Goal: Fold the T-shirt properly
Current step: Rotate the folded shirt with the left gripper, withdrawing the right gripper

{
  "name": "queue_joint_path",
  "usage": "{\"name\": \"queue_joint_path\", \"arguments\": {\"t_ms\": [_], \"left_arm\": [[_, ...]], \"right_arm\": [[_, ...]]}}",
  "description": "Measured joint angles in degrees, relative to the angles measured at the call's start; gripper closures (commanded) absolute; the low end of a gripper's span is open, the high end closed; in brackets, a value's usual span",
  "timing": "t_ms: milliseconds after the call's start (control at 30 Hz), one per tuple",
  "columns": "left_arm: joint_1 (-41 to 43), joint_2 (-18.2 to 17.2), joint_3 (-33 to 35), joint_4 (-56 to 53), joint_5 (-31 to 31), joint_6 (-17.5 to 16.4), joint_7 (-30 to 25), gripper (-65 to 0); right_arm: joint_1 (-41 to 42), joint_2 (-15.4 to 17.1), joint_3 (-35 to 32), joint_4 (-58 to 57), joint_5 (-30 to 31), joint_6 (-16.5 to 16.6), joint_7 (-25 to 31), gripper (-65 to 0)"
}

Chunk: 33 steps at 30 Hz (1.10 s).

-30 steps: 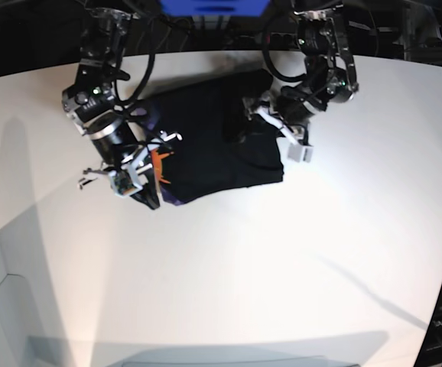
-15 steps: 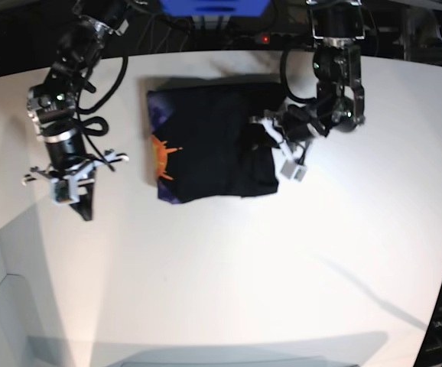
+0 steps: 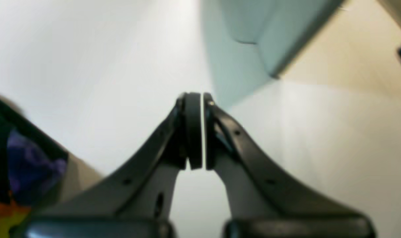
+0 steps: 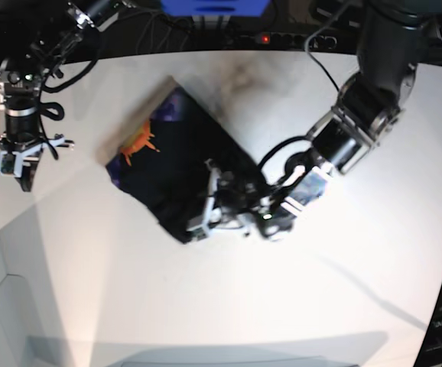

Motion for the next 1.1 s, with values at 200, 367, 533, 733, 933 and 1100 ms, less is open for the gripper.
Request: {"name": "queue_joint_path", "arguments": {"t_ms": [200, 367, 533, 733, 933, 1100], "left_arm": [[-9.11, 6.51, 24.2, -6.21, 0.85, 1.16, -16.46, -0.1], [-11.3, 12.46, 30.05, -12.31, 3.76, 1.03, -24.61, -0.1], [-10.38, 17.68, 30.03, -18.91, 15.28, 1.14, -32.5, -0.1], [-8.81, 20.65, 29.99, -20.52, 28.11, 3.26, -36.46, -0.1], [-9.22, 20.74, 29.75, -20.28, 30.91, -4.22, -36.83, -0.1], [-9.11, 18.6, 29.7, -20.06, 28.81, -4.94, -39.98, -0.1]], "right_arm": [[-0.04, -0.04, 5.51, 0.0, 0.02, 0.04, 0.0, 0.0], [0.0, -0.02, 9.22, 0.7, 0.02, 0.04, -0.2, 0.0], [-0.04, -0.04, 12.52, 0.7, 0.0, 0.04, -0.26, 0.0], [-0.04, -0.07, 15.02, 0.7, 0.02, 0.04, -0.26, 0.0], [-0.13, -0.09, 16.22, 0.7, 0.0, 0.04, -0.26, 0.0], [-0.04, -0.07, 16.15, 0.7, 0.0, 0.04, -0.31, 0.0]]}}
